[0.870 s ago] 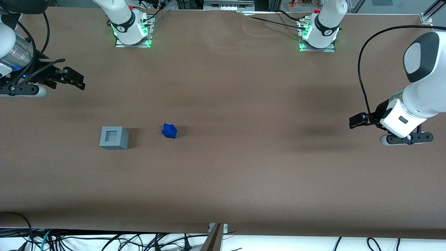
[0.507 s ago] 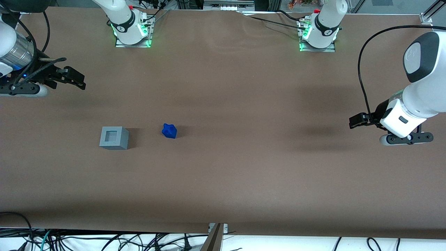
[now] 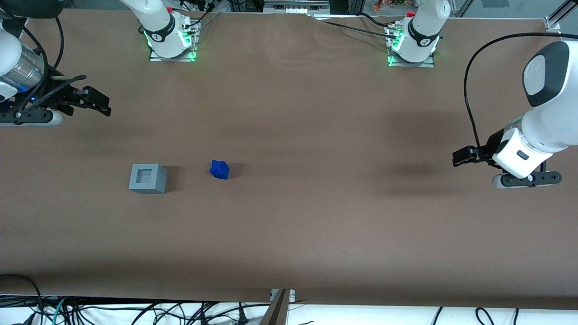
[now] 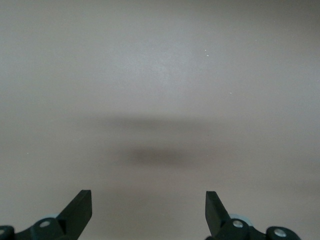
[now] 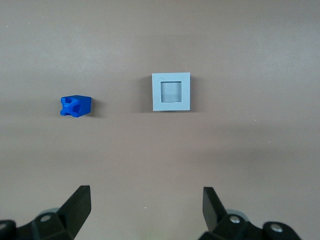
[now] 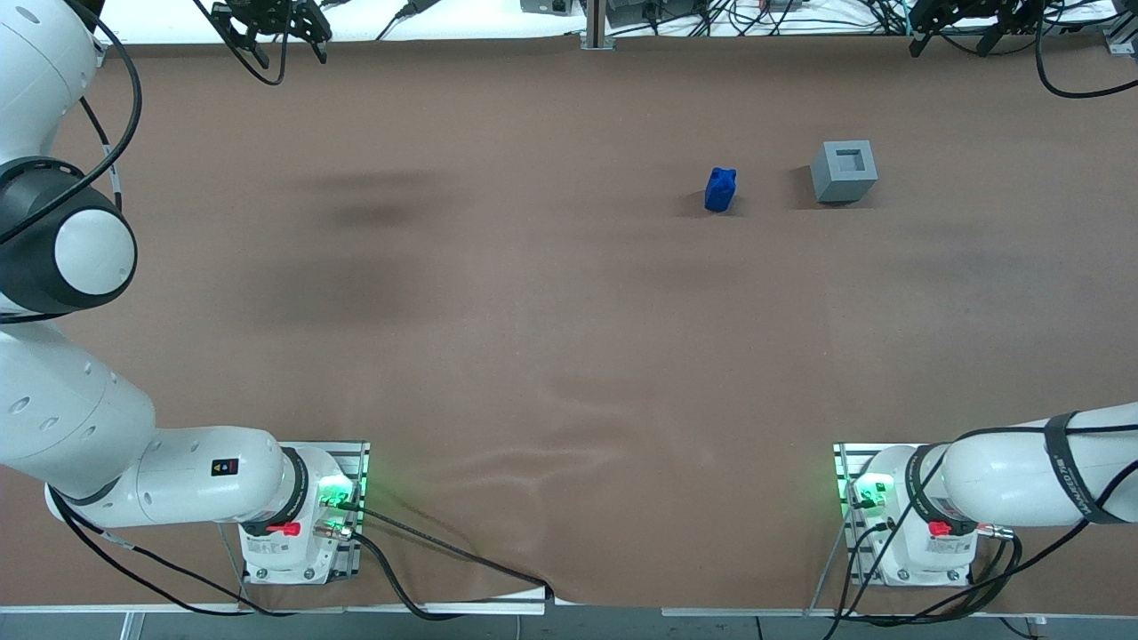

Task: Insert blue part into gray base with right arm

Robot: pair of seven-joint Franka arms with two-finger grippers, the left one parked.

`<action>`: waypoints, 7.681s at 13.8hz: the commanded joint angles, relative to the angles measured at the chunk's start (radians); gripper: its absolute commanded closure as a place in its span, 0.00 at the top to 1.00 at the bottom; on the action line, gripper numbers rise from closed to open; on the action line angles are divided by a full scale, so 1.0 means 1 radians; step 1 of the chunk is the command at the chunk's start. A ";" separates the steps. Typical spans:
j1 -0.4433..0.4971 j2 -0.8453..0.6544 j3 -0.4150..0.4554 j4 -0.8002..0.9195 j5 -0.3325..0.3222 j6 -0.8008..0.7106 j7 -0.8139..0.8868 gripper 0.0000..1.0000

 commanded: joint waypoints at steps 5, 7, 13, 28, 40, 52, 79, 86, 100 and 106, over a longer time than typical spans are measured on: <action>-0.012 0.007 0.007 0.018 -0.012 -0.021 -0.034 0.99; -0.012 0.007 0.007 0.018 -0.012 -0.021 -0.034 0.99; -0.012 0.007 0.006 0.018 -0.003 -0.020 -0.027 0.99; -0.005 0.073 0.168 -0.273 0.051 0.420 0.215 0.99; 0.138 0.496 0.196 -0.276 0.025 0.980 0.450 0.97; 0.190 0.489 0.149 -0.333 -0.040 0.959 0.473 0.72; 0.169 0.308 -0.236 -0.267 0.072 0.602 -0.240 0.30; 0.167 0.348 -0.235 -0.287 0.078 0.686 -0.240 0.30; 0.169 0.374 -0.230 -0.290 0.129 0.714 -0.238 0.31; 0.169 0.383 -0.227 -0.290 0.152 0.715 -0.238 0.31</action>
